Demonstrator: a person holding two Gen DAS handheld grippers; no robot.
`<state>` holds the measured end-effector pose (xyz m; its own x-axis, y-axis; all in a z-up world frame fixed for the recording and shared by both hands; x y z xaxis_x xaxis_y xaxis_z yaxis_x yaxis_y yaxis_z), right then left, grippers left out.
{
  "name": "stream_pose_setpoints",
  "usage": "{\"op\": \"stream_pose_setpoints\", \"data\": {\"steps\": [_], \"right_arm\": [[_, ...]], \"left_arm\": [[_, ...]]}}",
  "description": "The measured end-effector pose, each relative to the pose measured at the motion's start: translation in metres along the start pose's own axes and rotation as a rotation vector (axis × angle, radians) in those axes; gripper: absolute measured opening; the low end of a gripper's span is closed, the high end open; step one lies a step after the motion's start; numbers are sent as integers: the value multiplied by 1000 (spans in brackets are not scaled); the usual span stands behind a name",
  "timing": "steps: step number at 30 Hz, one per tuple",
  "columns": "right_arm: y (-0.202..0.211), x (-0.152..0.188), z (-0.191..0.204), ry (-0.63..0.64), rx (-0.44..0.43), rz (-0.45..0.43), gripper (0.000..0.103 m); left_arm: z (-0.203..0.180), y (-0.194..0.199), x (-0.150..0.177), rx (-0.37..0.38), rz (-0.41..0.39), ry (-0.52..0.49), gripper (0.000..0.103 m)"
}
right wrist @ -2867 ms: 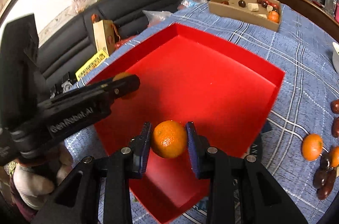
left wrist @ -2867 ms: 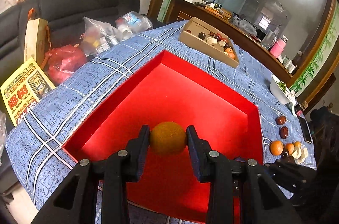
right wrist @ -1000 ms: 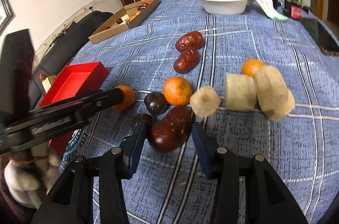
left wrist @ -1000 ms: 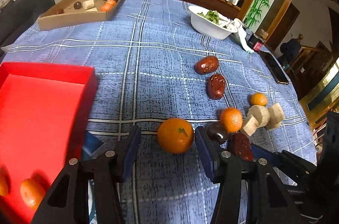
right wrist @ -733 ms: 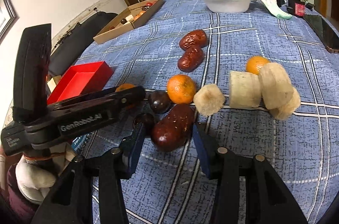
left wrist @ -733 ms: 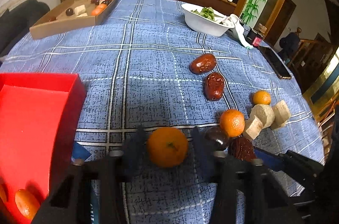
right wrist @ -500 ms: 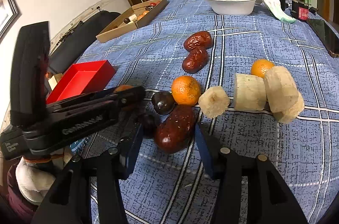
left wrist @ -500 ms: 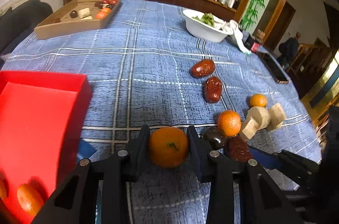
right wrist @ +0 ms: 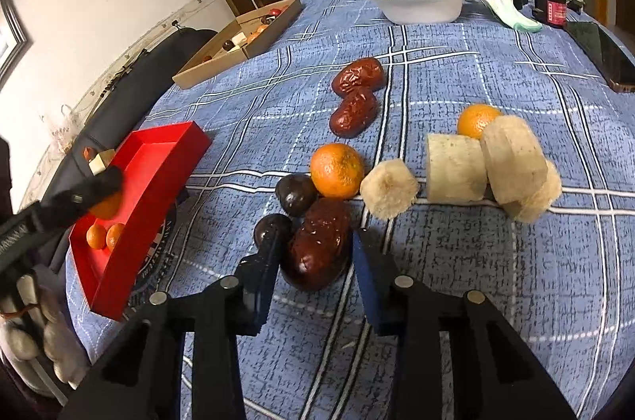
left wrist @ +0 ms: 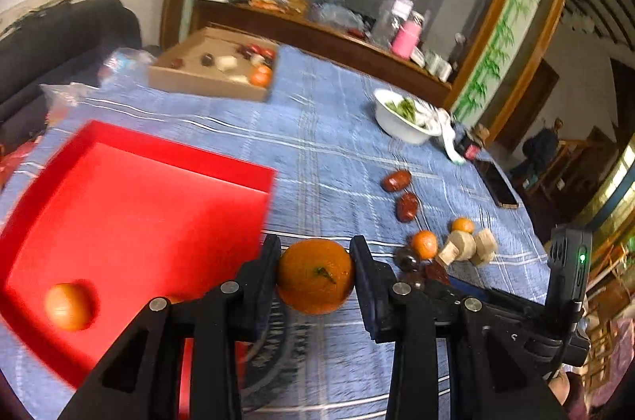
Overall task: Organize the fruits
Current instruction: 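Grasp the dark plum with the right tool while the left tool carries the orange to the tray, then open both tools over the red tray to drop the plum and orange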
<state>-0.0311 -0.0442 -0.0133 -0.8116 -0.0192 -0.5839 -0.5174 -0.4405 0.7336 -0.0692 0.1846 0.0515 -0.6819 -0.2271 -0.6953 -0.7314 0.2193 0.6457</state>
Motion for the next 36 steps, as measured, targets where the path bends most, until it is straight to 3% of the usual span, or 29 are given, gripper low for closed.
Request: {"op": "stream_pose_setpoints", "data": {"steps": [7, 14, 20, 28, 36], "right_arm": [[26, 5, 21, 2, -29, -30, 32], [37, -9, 87, 76, -157, -16, 31], [1, -21, 166, 156, -269, 74, 31], [-75, -19, 225, 224, -257, 195, 31], [-95, -16, 248, 295, -215, 187, 30]], "left_arm": [[65, 26, -2, -68, -60, 120, 37], [132, 32, -3, -141, -67, 251, 37], [166, 25, -2, -194, -31, 279, 38], [193, 19, 3, -178, 3, 326, 38], [198, 31, 3, -144, -25, 367, 49]]}}
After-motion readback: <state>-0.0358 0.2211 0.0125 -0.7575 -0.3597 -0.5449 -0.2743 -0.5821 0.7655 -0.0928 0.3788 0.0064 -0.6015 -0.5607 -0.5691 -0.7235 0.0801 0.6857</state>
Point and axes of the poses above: each gripper's, at about its wrist camera, not at the fingertips, and y roughly against the way its jaws point, z to its left, x to its underside, the point moved 3 cm from there along -y, roughly the way its jaws point, and after that the axes turned 1 degree about z, right-handed, at the moved point
